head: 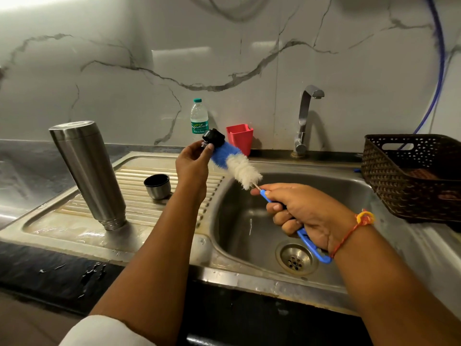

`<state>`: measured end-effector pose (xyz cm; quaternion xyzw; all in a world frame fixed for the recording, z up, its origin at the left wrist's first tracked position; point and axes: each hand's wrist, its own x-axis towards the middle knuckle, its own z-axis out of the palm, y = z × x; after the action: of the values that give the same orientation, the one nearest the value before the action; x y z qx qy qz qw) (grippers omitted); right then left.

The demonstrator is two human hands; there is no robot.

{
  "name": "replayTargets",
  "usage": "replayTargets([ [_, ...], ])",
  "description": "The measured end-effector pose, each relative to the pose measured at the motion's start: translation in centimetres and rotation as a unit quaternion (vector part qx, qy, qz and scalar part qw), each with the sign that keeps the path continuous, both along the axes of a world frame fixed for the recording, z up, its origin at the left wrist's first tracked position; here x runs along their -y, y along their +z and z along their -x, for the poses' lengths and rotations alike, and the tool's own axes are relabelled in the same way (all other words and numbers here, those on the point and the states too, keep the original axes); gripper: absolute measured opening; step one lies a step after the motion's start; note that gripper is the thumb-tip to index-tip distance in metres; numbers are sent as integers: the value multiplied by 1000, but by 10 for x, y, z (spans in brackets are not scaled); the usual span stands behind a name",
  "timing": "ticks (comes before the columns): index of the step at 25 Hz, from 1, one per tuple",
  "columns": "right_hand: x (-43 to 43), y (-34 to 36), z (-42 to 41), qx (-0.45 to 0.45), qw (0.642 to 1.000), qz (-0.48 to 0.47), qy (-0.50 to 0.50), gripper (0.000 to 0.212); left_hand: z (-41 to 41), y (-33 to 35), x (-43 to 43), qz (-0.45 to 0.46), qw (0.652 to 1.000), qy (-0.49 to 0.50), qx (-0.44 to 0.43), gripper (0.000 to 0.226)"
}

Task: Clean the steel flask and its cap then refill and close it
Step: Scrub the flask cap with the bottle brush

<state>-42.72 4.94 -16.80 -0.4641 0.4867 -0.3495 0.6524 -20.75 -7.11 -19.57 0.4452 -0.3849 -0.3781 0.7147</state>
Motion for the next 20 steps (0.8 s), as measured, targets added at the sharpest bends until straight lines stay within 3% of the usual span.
replayTargets([
  [2, 0, 2, 2, 21, 1000, -9, 13, 27, -4, -1, 0, 1, 1000, 7, 10, 29],
  [6, 1, 2, 3, 53, 998, -43, 9, 29, 8, 0, -7, 0, 990, -33, 134, 33],
  [9, 1, 5, 11, 79, 996, -44, 11, 29, 2, 4, -7, 8, 994, -15, 109, 33],
  [14, 5, 4, 13, 125, 989, -82, 7, 30, 11, 3, -12, 11, 981, -54, 185, 30],
  [17, 6, 3, 19, 167, 981, -95, 20, 31, 3, 5, -10, 20, 986, -16, 165, 30],
  [20, 10, 2, 18, 186, 975, -116, 36, 32, 9, 5, -15, 10, 973, -10, 229, 35],
])
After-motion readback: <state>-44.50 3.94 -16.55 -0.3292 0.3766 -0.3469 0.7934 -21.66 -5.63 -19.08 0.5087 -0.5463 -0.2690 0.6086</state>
